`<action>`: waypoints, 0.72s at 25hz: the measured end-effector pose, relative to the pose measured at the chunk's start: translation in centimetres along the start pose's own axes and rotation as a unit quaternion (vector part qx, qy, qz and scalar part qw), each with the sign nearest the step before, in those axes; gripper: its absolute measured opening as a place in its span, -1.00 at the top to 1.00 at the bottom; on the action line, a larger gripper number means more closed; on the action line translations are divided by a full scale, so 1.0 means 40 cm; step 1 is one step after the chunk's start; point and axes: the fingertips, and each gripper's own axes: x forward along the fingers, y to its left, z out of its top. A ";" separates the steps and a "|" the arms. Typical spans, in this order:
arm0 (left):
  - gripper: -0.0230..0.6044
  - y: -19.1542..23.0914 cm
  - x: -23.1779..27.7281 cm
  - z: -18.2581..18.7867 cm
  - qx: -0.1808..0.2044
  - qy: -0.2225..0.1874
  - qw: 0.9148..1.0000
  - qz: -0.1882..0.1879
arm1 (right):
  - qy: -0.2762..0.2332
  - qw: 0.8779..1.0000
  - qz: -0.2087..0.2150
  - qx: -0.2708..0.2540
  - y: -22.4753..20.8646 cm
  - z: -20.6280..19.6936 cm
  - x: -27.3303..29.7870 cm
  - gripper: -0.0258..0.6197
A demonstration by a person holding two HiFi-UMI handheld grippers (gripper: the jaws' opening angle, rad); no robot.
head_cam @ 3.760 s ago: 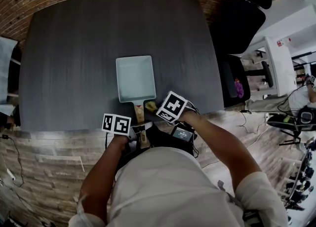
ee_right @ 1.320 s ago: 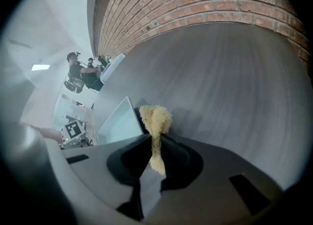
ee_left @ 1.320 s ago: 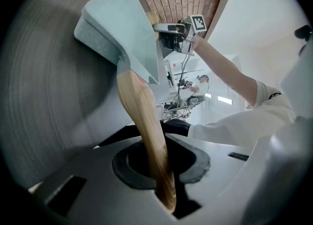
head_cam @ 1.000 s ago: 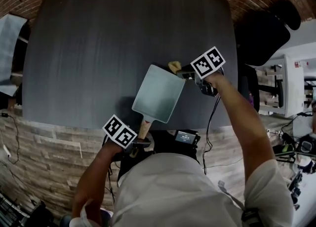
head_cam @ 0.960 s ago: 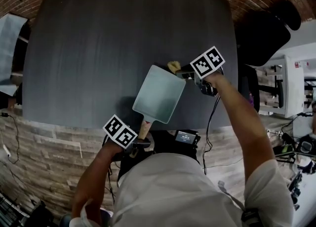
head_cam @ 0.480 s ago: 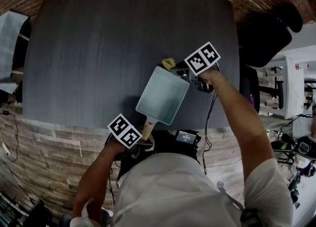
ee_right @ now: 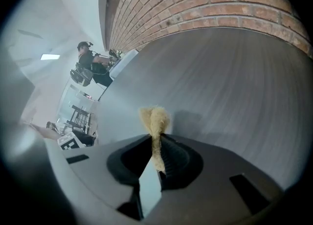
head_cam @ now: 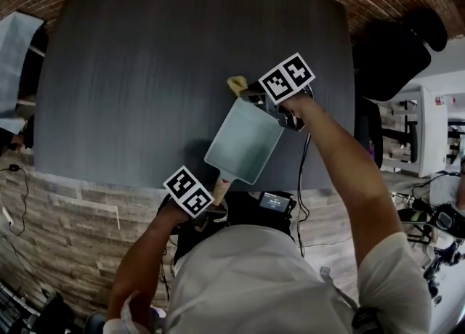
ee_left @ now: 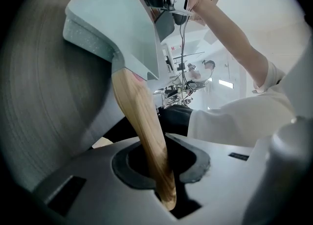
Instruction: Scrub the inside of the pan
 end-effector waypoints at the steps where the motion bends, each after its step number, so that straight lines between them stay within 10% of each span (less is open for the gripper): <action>1: 0.71 0.001 0.000 0.000 0.001 0.000 1.000 0.001 | 0.000 1.000 -0.004 -0.006 0.003 0.008 0.004 0.75; 13: 0.67 -0.010 -0.009 0.010 0.001 -0.043 0.999 -0.020 | -0.026 0.992 -0.057 -0.112 0.068 0.111 0.037 0.75; 18: 0.32 -0.052 -0.019 0.008 -0.011 -0.103 0.992 -0.074 | 0.010 0.984 -0.078 -0.158 0.080 0.086 0.060 0.75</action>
